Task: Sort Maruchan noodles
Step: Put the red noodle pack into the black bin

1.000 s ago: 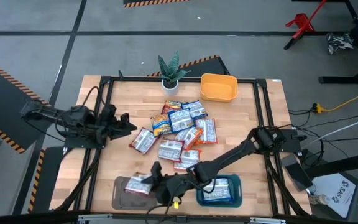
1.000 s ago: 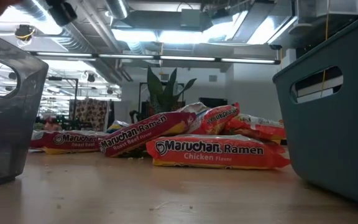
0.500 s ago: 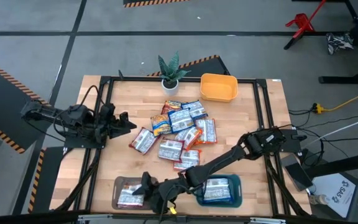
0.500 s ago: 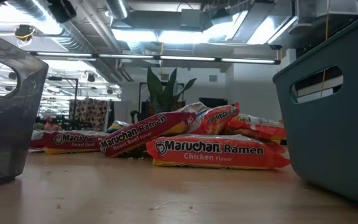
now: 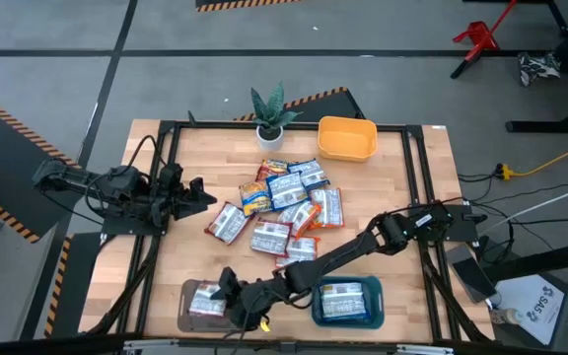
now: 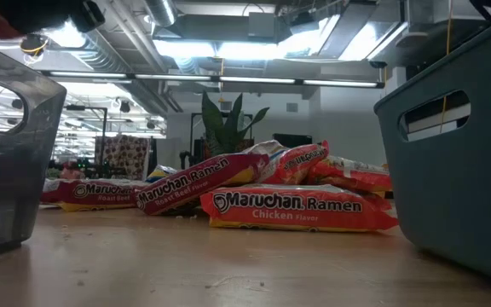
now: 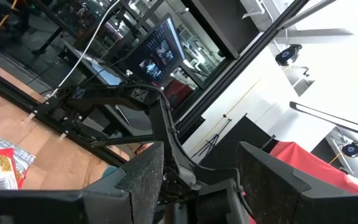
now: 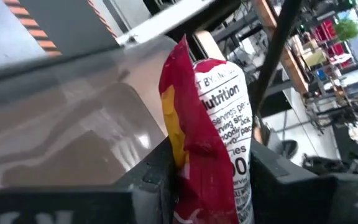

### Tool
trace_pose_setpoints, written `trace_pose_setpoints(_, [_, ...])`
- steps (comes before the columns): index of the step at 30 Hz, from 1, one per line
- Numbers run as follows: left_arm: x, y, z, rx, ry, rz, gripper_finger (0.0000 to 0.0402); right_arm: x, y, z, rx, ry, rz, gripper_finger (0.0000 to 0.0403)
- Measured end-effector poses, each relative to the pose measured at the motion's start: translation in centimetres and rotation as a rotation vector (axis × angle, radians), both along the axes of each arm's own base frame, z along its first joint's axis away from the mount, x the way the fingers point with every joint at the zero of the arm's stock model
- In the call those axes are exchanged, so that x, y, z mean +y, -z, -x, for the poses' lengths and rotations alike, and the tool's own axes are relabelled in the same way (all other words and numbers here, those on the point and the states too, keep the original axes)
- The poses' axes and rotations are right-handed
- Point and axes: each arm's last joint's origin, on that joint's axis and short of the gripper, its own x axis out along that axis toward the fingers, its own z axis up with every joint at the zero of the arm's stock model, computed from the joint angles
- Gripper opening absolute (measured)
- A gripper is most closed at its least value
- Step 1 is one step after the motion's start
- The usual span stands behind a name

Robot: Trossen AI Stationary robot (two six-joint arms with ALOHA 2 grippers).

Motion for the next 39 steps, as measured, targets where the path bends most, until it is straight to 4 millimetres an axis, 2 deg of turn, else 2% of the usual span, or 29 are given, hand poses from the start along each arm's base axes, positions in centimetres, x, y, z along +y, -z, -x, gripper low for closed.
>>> trace_pose_setpoints(4, [0.0,0.0,0.0,0.000,-0.002,-0.005,0.0198,0.1,0.0,0.1,0.008,-0.003,0.003,0.0128])
trace_pose_setpoints(18, [0.0,0.3,-0.1,0.030,-0.003,-0.014,0.0198,0.1,0.0,0.1,0.005,-0.012,0.004,0.0212])
trace_pose_setpoints(24, [0.0,0.6,-0.2,0.066,-0.003,-0.022,0.0198,0.4,0.0,0.2,-0.010,-0.012,0.033,0.0219])
trace_pose_setpoints(27, [0.0,1.0,-0.2,0.100,-0.008,-0.028,0.0198,0.9,-0.2,0.5,-0.024,0.045,0.066,0.0219])
trace_pose_setpoints(33, [0.1,2.7,-0.4,0.283,-0.052,-0.057,0.0198,1.9,-3.3,0.9,-0.090,0.194,0.067,0.0214])
trace_pose_setpoints(39, [0.2,6.9,-0.8,0.707,-0.124,-0.112,0.0198,1.9,-4.9,1.3,-0.027,0.281,0.007,0.0180])
